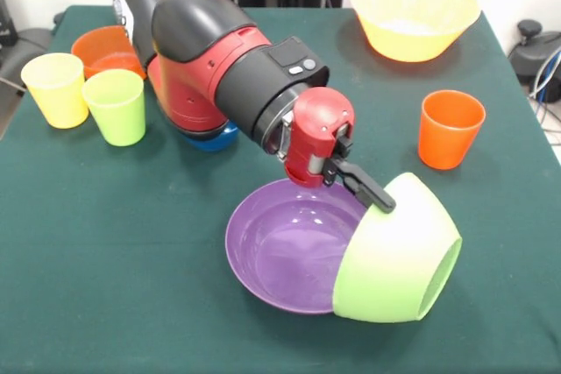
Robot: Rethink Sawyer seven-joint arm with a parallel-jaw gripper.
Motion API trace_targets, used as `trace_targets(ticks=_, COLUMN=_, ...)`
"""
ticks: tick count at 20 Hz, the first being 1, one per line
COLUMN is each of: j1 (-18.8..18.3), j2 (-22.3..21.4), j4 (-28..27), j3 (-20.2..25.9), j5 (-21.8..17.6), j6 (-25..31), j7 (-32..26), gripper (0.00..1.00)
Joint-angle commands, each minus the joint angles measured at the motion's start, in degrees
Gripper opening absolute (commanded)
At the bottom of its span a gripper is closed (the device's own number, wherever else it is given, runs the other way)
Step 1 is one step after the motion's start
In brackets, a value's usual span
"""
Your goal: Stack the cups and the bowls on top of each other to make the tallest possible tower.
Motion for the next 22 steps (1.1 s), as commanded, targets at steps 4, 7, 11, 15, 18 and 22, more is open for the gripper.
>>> trace_targets(ticks=4, j1=-1.0, j2=4.8, j4=-6.9, j3=-5.2, j5=-2.3, j6=8.9, j7=-23.6, gripper=0.00)
trace_targets(ticks=7, j1=-1.4, j2=5.9, j4=-7.2, j3=-4.7, j5=-2.3, j6=9.8, j7=-25.9, gripper=1.00)
trace_targets(ticks=11, j1=-1.9, j2=7.2, j4=-7.3, j3=-4.4, j5=-2.5, j6=10.1, j7=-28.7, gripper=1.00)
trace_targets(ticks=15, j1=-2.3, j2=8.5, j4=-7.2, j3=-4.3, j5=-2.2, j6=10.1, j7=-30.7, gripper=1.00)
trace_targets(ticks=18, j1=-2.6, j2=9.4, j4=-7.0, j3=-4.3, j5=-2.1, j6=9.9, j7=-31.9, gripper=1.00)
trace_targets(ticks=22, j1=-2.9, j2=9.8, j4=-6.8, j3=-4.4, j5=-2.2, j6=9.0, j7=-32.4, gripper=1.00)
